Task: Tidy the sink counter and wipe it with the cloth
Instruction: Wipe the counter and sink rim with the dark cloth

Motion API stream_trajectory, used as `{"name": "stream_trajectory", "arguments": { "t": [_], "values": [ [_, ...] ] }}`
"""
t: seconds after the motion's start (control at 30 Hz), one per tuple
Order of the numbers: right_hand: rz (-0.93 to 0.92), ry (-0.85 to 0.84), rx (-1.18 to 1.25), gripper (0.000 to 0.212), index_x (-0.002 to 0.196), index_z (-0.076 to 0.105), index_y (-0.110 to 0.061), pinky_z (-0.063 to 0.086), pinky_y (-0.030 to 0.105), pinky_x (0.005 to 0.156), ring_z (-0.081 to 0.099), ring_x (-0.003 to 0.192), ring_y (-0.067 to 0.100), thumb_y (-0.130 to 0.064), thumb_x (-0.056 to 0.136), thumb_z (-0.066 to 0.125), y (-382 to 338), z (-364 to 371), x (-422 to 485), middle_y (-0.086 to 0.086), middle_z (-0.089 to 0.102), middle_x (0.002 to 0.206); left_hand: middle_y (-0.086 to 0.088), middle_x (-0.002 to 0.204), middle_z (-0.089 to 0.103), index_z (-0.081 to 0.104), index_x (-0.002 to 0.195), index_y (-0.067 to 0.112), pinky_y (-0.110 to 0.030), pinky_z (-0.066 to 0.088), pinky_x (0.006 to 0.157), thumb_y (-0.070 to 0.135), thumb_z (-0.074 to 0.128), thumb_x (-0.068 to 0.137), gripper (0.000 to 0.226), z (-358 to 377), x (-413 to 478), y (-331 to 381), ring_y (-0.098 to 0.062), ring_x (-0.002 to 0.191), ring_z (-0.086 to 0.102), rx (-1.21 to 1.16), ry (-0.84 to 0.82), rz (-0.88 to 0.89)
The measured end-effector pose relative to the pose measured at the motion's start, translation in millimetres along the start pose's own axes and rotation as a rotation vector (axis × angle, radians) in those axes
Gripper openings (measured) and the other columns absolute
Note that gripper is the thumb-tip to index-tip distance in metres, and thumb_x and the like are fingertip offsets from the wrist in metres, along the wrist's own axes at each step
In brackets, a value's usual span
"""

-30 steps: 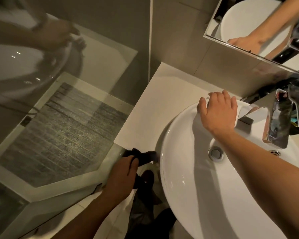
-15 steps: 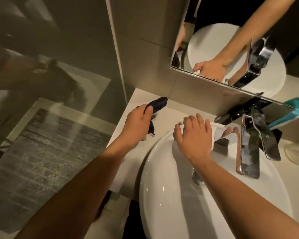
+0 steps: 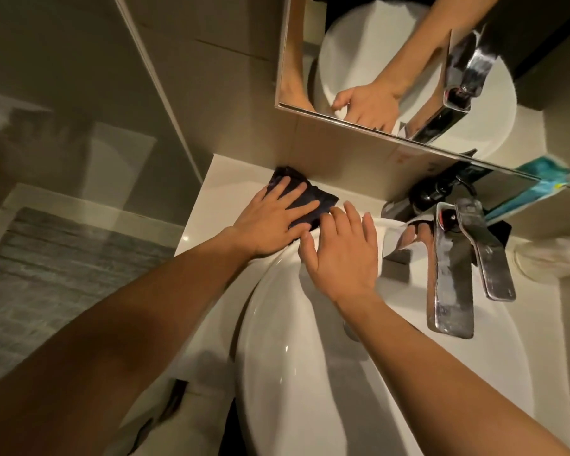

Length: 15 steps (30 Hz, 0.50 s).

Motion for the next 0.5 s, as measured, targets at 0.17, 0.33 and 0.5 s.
{"name": "stream_trajectory", "arguments": {
  "t": [0.17, 0.33, 0.5],
  "values": [
    [-0.005, 0.013, 0.001, 0.055, 0.121, 0.062, -0.013, 0.020, 0.049, 0.123, 0.039, 0.146, 0.028, -0.054, 0.099, 0.033, 1, -1, 0, 0.005, 0.062, 0.133, 0.003, 0.169, 0.016, 0.023, 0.159, 0.035, -0.045, 0.016, 0.125, 0.059, 0.003, 0.097, 0.070, -1, -26, 3, -0.025, 0.157, 0.006, -0.043, -0.008, 0.039],
    [-0.005, -0.005, -0.008, 0.058, 0.124, 0.062, -0.013, 0.018, 0.049, 0.124, 0.036, 0.148, 0.027, -0.054, 0.100, 0.028, 1, 1, -1, 0.005, 0.060, 0.137, 0.008, 0.169, 0.013, 0.020, 0.160, 0.035, -0.036, 0.011, 0.123, 0.045, 0.025, 0.109, 0.052, 6, -72, 5, -0.018, 0.157, 0.004, -0.118, -0.005, 0.010],
    [-0.002, 0.007, 0.011, 0.059, 0.125, 0.062, -0.013, 0.016, 0.049, 0.124, 0.034, 0.149, 0.028, -0.052, 0.100, 0.027, 1, 2, -2, 0.005, 0.060, 0.139, 0.012, 0.168, 0.014, 0.019, 0.160, 0.038, -0.036, 0.012, 0.123, 0.041, 0.025, 0.110, 0.050, 14, -128, 7, -0.013, 0.156, 0.006, -0.204, 0.013, -0.073]
  ]
}}
Point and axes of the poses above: each hand's wrist, its own x-axis towards the middle knuckle, its own z-axis out of the palm, y = z × x, the point moved 5 cm from there along x, towards the middle knuckle
